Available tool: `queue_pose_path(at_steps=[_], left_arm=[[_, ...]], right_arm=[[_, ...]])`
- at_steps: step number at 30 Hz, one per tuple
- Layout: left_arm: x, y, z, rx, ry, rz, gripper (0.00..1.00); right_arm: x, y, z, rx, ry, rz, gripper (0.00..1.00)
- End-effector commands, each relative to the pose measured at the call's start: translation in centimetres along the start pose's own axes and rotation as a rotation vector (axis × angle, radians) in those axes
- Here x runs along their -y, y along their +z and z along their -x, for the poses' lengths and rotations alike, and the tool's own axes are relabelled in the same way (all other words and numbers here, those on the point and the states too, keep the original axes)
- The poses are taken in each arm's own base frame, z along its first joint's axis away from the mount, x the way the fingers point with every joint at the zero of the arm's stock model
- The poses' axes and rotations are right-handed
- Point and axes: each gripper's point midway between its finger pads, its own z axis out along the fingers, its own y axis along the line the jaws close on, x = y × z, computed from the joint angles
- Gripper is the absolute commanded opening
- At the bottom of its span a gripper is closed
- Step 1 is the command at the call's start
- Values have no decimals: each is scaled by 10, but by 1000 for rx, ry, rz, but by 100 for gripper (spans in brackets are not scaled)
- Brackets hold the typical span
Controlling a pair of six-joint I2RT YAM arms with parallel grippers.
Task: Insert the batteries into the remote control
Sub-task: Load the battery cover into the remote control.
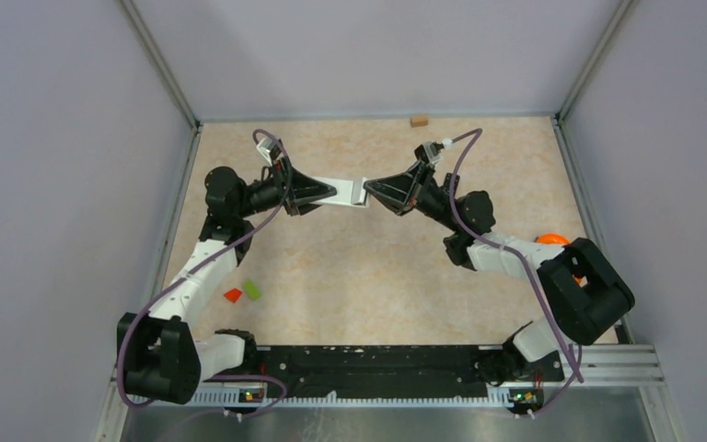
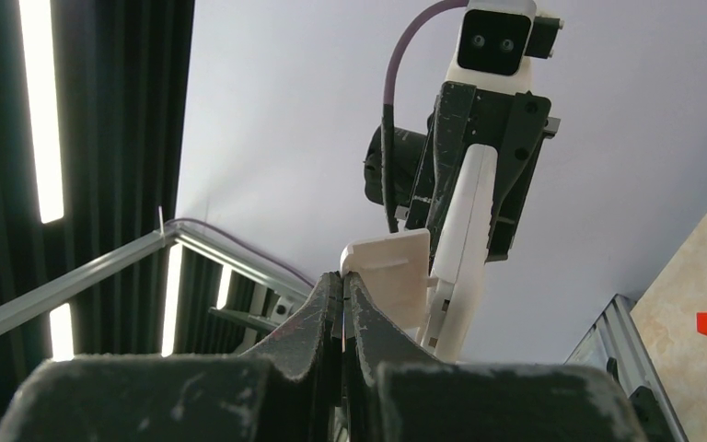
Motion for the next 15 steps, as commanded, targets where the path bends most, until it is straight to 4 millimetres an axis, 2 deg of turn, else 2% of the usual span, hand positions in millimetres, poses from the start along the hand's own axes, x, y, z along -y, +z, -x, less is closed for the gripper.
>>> queue_pose_path(at_steps=[1,8,15], left_arm=[[25,-4,-10,-10,75,-72,0],[29,-5,-12,-8,83,-78,0],[24,-4,-10,4,93,-68,0]], right_arm=[[-3,2,-2,1,-32,29,0],[10,-3,0,28,12,-27,0],[20,-14,2,85,80,-103,0]])
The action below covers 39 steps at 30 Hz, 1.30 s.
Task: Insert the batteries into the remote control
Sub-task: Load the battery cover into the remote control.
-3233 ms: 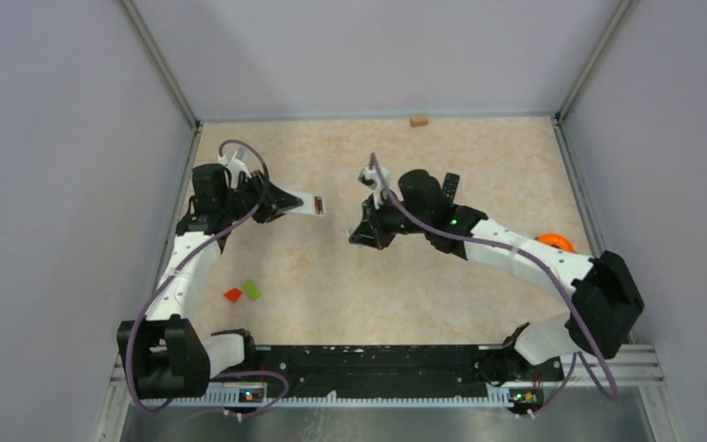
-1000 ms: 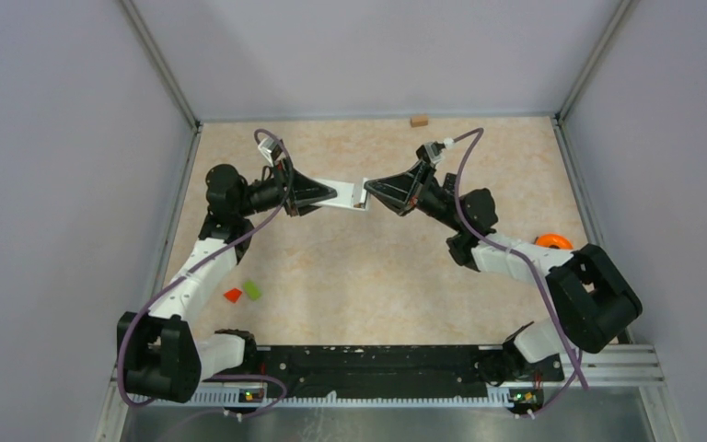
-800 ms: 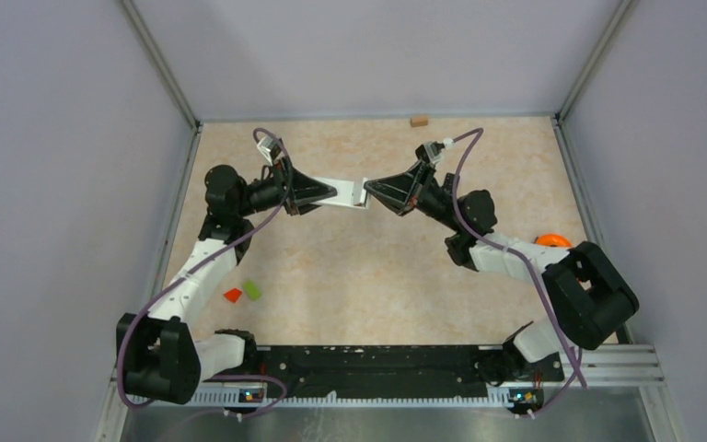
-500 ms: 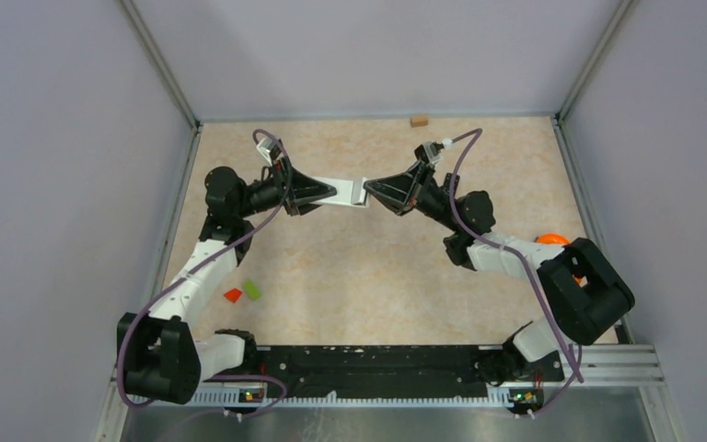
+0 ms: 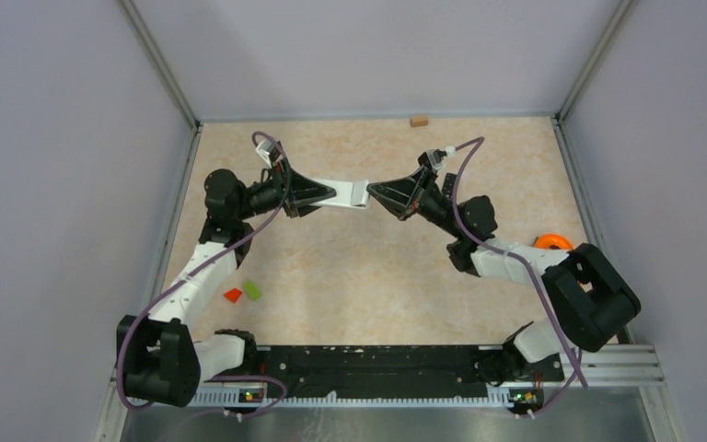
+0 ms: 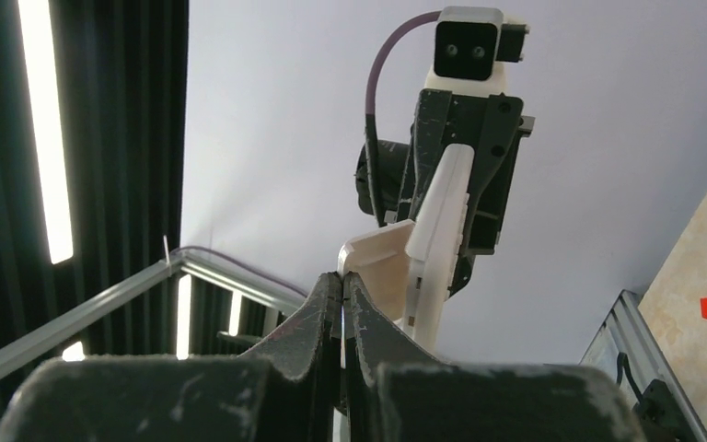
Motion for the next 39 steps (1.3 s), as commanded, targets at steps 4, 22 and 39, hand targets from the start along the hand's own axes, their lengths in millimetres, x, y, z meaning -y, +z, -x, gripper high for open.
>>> queue_pose_path(at_steps=[4,22,39], left_arm=[[23,-2,-6,3,114,-61,0],[24,-2,-9,-16,133,-51,0],[15,2,3,16,115,-25,0]], right_arm=[[15,-9,3,64,28,-107,1],[27,-6,8,82,19,-218,15],[16,-21,17,131,-32,-269,35]])
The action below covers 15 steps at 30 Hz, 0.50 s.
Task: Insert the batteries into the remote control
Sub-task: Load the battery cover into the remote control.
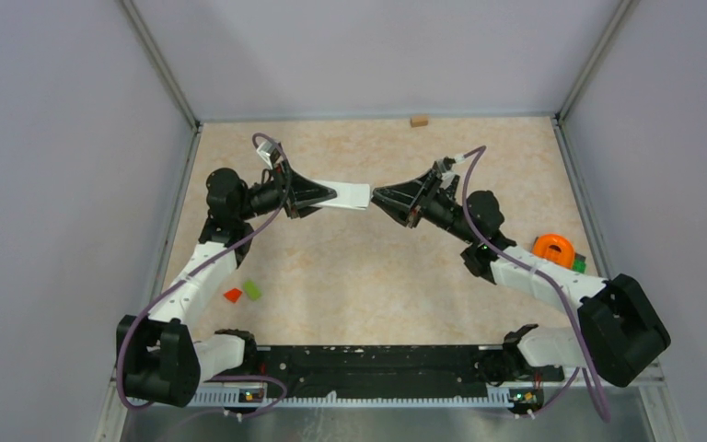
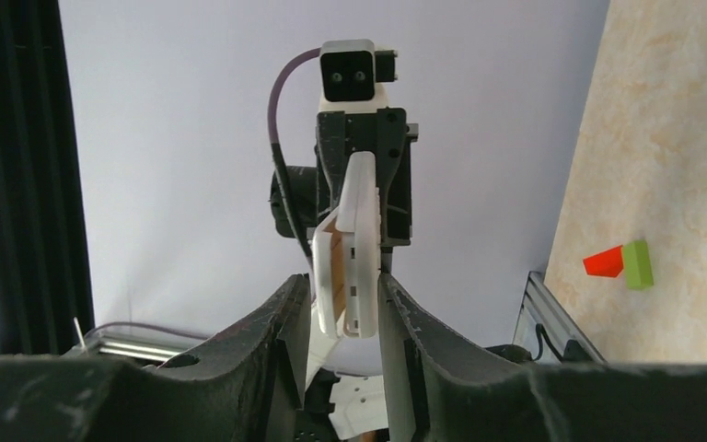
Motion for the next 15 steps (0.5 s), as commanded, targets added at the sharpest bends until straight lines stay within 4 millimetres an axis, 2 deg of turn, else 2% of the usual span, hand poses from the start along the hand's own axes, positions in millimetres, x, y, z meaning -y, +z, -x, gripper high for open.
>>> queue_pose_path(at_steps=[1,4,7,10,15], left_arm=[[26,1,0,0,106,-59,0],[23,1,0,-4,104,-55,0],[21,1,0,-6,102,-52,0],[19,1,-1,-7,101,-50,0],[20,0,-2,-12,107,-52,0]], right_arm=[[-9,-2,4,19,-35,-3,38],[-9,-2,4,15,-85,-15,55],[-14,1,5,18,-135,-5,64],[-18,4,6,12,-171,-5,68],[-9,15,8,-18,-225,-47,69]])
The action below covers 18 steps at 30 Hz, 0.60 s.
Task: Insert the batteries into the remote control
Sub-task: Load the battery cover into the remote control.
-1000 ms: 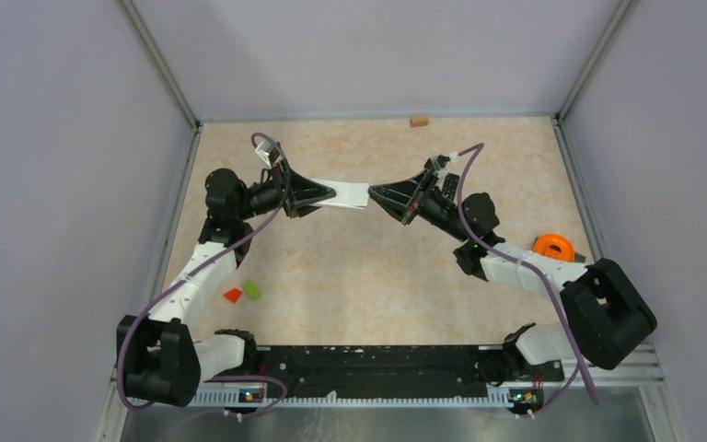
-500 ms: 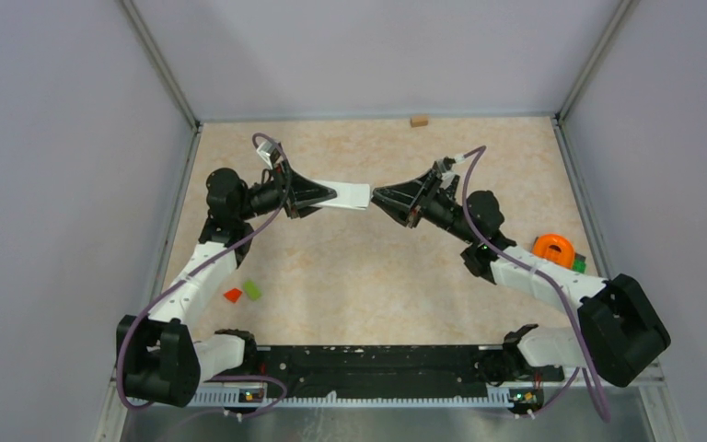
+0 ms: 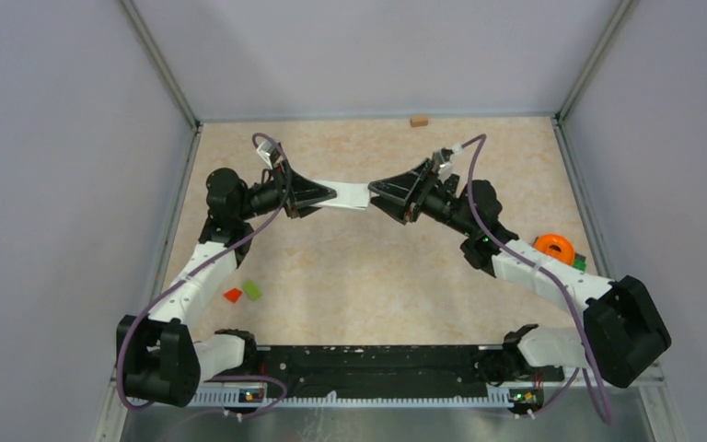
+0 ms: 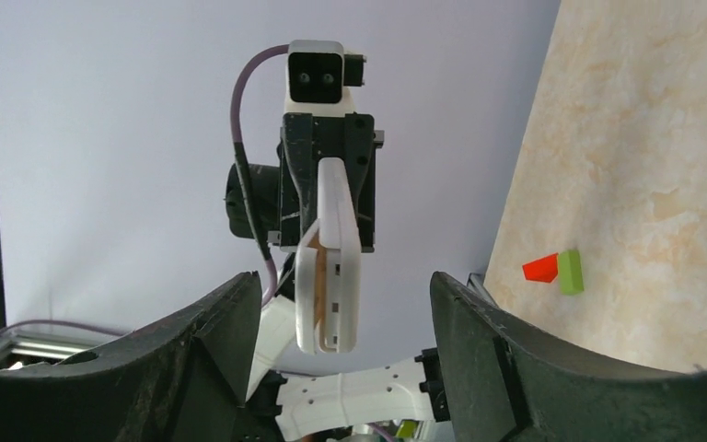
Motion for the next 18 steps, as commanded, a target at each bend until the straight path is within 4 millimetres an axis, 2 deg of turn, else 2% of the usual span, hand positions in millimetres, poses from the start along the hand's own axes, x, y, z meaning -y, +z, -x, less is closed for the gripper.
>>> queue_pose_path(at_steps=[1,8,10,12,18], left_arm=[[19,0,-2,-13,103,-51,0],[19,0,-3,-17,103,-49,0],[19,1,-2,-16,105,-50,0],[19,1,-2,-16,103,-49,0],[19,1,-2,-18,102,-50,0]], right_arm=[[-21,10,9,-5,-109,41,69],[-18,18,5,-53,-155,32,67],[-14,19,4,-61,-153,15,61],[-14,19,4,-64,-158,13,50],[-13,16,4,-59,-174,-3,36]])
